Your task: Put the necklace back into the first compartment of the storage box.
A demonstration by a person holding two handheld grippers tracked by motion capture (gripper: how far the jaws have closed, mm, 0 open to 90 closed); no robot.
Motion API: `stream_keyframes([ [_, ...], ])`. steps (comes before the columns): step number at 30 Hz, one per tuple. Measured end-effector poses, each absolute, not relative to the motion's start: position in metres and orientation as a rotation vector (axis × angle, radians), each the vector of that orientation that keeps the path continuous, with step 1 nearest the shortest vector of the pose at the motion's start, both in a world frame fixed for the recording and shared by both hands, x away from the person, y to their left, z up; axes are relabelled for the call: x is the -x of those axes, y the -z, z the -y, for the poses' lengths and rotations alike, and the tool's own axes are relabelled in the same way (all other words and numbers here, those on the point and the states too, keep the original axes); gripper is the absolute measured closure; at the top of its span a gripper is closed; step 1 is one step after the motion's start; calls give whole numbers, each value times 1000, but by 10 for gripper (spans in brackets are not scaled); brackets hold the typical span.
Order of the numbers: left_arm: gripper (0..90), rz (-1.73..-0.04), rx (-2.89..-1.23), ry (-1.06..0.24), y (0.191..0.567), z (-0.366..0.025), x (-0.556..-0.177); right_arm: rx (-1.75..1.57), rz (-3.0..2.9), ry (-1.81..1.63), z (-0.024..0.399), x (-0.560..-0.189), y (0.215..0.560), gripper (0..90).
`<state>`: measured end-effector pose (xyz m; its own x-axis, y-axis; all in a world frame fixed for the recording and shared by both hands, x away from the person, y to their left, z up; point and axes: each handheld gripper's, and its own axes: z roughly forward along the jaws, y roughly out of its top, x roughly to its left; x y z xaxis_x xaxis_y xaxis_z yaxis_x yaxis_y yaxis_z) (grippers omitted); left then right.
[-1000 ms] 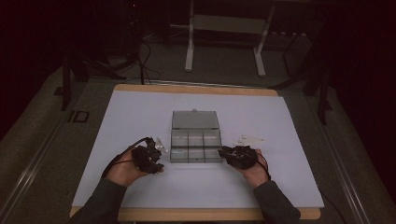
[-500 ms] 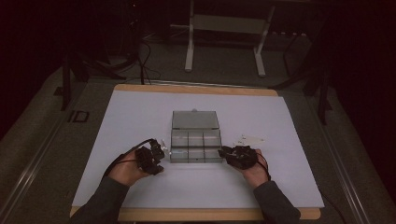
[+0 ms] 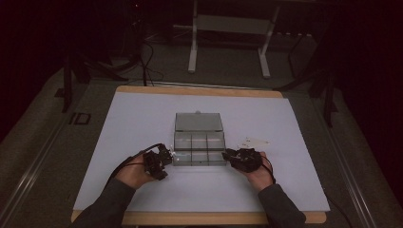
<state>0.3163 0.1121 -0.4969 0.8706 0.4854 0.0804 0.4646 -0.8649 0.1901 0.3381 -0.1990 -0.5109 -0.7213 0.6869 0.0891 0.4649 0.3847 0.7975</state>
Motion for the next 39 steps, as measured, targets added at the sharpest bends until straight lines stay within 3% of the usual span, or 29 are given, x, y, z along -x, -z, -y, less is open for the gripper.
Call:
stream_keyframes([
  [17, 836, -824, -2888, -21, 498, -111, -332, -1019, -2391, -1250, 199, -338, 511, 705],
  [24, 853, -810, -2885, -72, 497, -111, -328, -1019, -2391, -1252, 199, -338, 511, 705],
  [39, 866, -875, -2710, -80, 489, -128, -329, -1027, -2393, -1255, 199, -338, 512, 695],
])
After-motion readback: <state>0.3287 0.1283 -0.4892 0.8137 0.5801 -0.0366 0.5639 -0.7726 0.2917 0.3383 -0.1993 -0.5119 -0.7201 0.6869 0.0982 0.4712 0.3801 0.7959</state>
